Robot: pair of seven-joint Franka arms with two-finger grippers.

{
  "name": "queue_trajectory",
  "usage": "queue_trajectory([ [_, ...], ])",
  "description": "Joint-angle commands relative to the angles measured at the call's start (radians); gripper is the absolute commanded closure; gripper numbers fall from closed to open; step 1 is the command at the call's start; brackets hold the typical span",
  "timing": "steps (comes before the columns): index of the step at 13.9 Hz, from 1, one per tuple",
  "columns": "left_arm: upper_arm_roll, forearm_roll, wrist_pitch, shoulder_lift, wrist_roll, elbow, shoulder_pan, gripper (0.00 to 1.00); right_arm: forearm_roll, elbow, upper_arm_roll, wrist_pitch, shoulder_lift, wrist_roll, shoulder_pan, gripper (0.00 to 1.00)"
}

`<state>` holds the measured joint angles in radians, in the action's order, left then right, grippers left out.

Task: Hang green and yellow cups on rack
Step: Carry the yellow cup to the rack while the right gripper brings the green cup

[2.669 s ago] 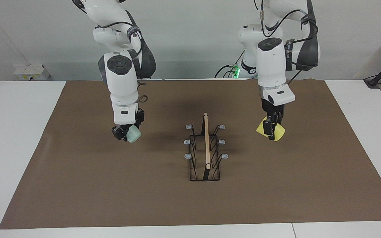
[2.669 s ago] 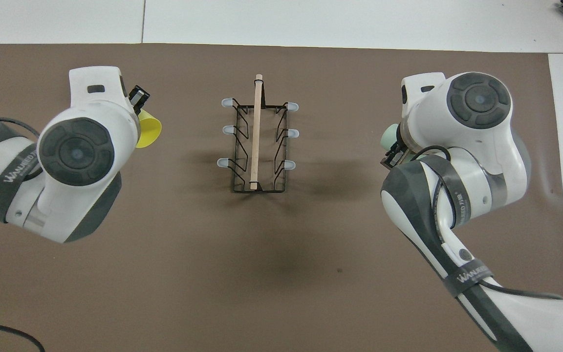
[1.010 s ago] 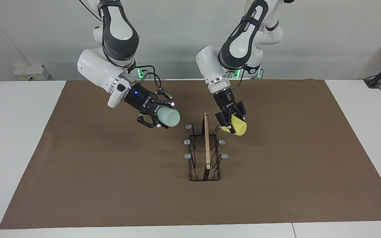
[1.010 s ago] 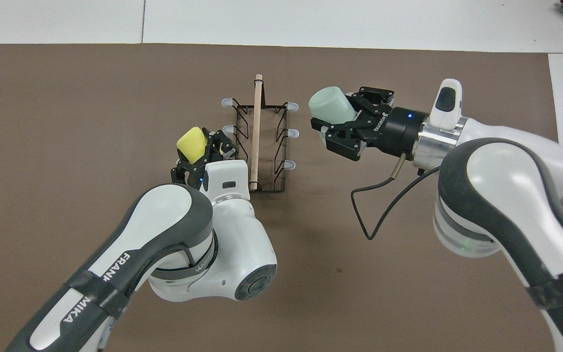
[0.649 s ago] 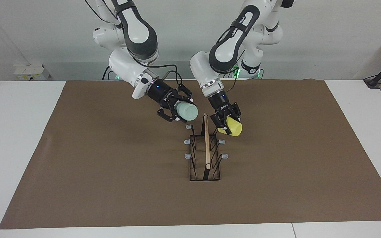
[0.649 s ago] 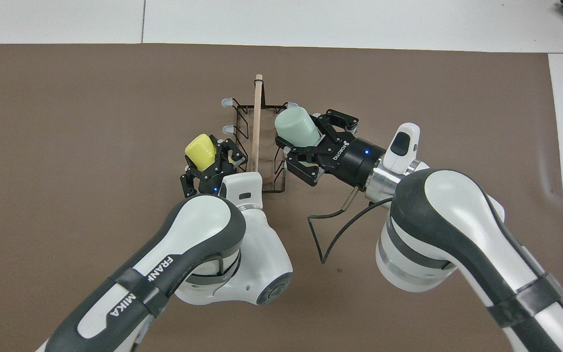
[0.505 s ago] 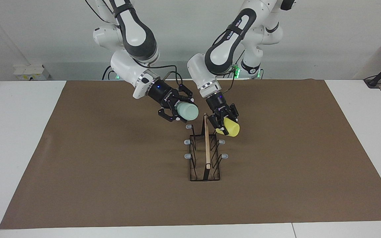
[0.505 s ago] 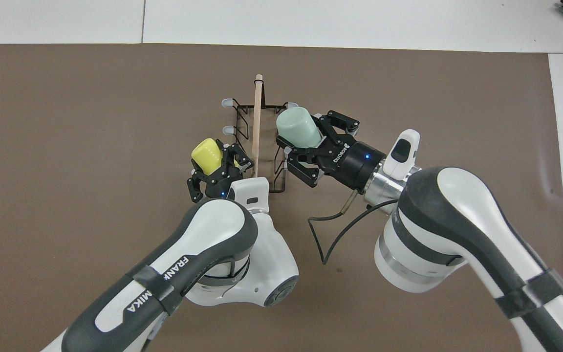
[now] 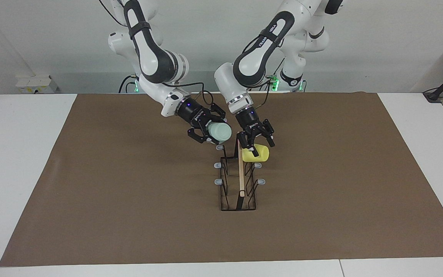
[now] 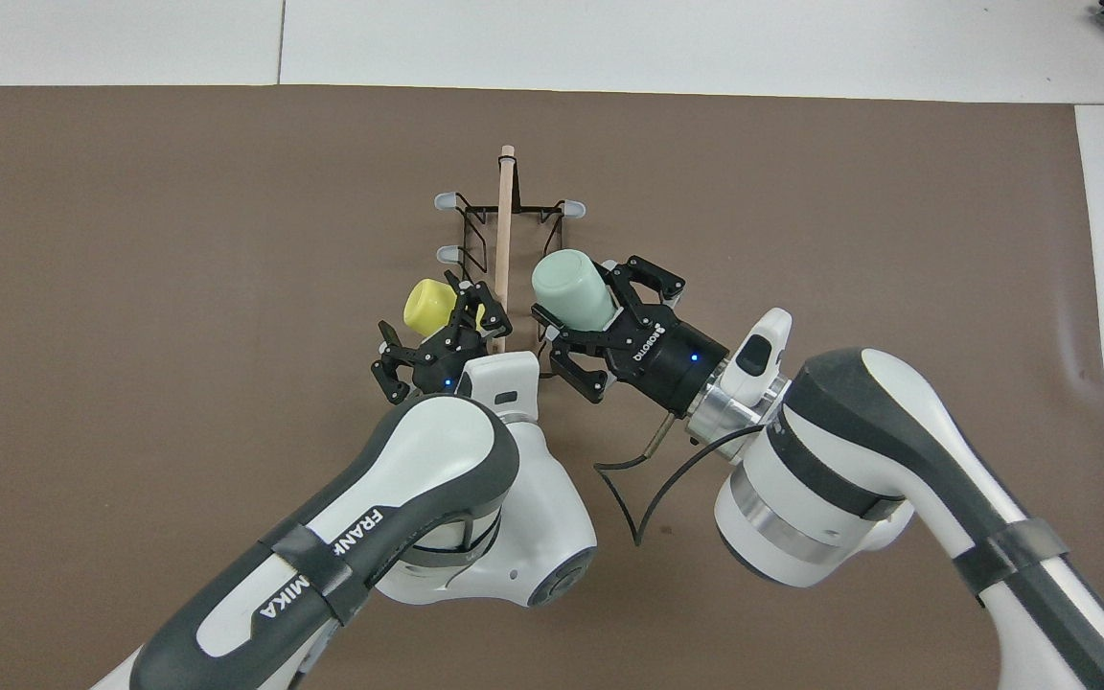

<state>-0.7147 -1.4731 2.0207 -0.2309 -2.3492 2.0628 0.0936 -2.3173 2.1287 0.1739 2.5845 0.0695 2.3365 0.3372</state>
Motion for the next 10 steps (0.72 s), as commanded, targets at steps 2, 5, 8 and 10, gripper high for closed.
queue_trajectory([
  [2,0.001,0.028,-0.017,0.025,0.025,-0.026,0.006,0.0,-0.125,0.023,-0.002,-0.049,0.024,0.134,0.008,0.8],
  [5,0.012,0.088,-0.011,0.039,0.132,-0.041,-0.003,0.0,-0.134,0.04,-0.002,-0.052,0.033,0.175,0.014,0.81],
  [8,0.061,0.186,0.041,0.044,0.327,-0.084,-0.003,0.0,-0.148,0.043,-0.002,-0.05,0.041,0.193,0.016,0.81],
  [10,0.108,0.267,0.082,0.07,0.477,-0.087,0.0,0.0,-0.151,0.056,-0.002,-0.05,0.047,0.211,0.016,0.81],
])
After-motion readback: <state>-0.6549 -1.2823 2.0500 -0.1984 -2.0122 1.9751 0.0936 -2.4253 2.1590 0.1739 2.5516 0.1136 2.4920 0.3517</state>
